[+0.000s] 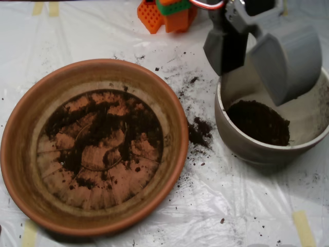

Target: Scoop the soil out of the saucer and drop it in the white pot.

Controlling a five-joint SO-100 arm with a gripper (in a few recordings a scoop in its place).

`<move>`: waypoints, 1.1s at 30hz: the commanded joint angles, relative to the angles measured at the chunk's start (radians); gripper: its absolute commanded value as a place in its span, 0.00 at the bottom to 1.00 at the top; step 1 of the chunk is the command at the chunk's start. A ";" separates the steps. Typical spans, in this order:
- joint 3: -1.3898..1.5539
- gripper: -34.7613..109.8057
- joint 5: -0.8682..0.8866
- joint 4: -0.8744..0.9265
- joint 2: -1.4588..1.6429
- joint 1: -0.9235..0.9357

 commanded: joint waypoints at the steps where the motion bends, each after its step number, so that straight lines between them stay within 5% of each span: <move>1: -0.012 0.54 0.058 -0.020 0.129 0.092; 19: 0.543 0.53 0.000 -0.290 0.112 0.591; 33: 0.499 0.54 -0.141 -0.374 -0.314 0.624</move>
